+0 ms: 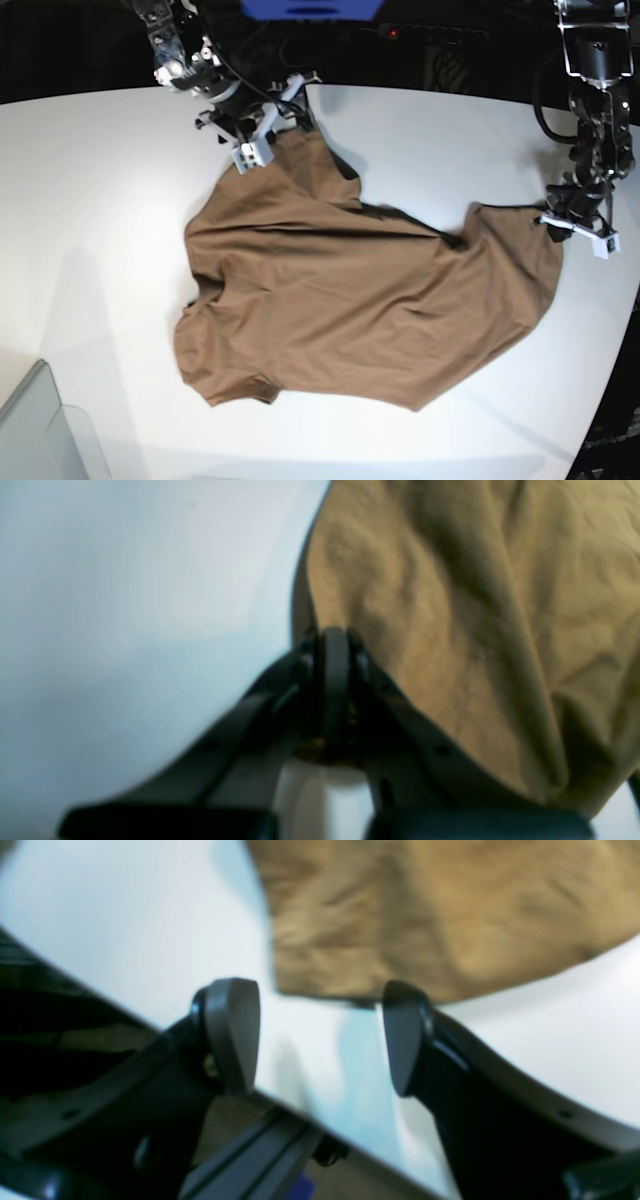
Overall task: Layout the t-shirt on the table in an organized manner, then fold the t-shirt properly
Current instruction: 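Drag the held shirt edges apart to spread the shirt, then lift the shirt with both grippers and shake it flat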
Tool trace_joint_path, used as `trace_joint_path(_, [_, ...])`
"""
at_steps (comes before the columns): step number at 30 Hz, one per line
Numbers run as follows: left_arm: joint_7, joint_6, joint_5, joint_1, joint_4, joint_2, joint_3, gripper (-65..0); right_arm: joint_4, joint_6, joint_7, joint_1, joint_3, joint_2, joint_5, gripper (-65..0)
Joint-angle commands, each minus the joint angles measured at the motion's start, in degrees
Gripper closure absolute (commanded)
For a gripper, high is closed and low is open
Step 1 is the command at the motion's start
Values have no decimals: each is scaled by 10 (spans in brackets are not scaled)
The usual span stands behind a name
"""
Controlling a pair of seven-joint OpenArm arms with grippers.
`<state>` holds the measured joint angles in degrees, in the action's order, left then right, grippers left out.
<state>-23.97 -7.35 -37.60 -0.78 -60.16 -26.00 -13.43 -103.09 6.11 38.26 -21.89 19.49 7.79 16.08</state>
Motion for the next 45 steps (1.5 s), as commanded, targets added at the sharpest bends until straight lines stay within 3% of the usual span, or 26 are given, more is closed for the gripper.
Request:
trace_joint_path(1, [-77, 6, 13, -13, 9, 5, 7, -2, -2, 1, -10, 7, 3, -1, 6, -393])
trace_joint_path(16, [-78, 5, 13, -16, 9, 5, 7, -2, 129, 2, -10, 52, 13, -16, 6, -364])
trace_joint_path(18, [-78, 6, 13, -24, 0, 5, 7, -2, 139, 2, -10, 60, 42, -12, 6, -300])
trace_joint_path(24, [-78, 6, 13, -59, -93, 5, 7, -2, 123, 2, -4, 59, 70, 2, 6, 0])
trace_joint_path(31, [-78, 5, 13, -118, -252, 22, -93, -2, -13, 2, -3, 32, 34, 62, 6, 0])
trace_joint_path(38, [-80, 5, 19, -79, -324, 24, -146, -2, -130, 4, 13, 29, -35, 122, 7, 0])
trace_joint_path(42, [-152, 6, 19, 13, -324, 26, -147, -2, -127, 4, 39, 91, -78, 123, 6, 0])
trace_joint_path(45, [-206, 6, 20, 95, -305, 29, -144, -2, -121, 4, 82, 156, -123, 93, 6, 0])
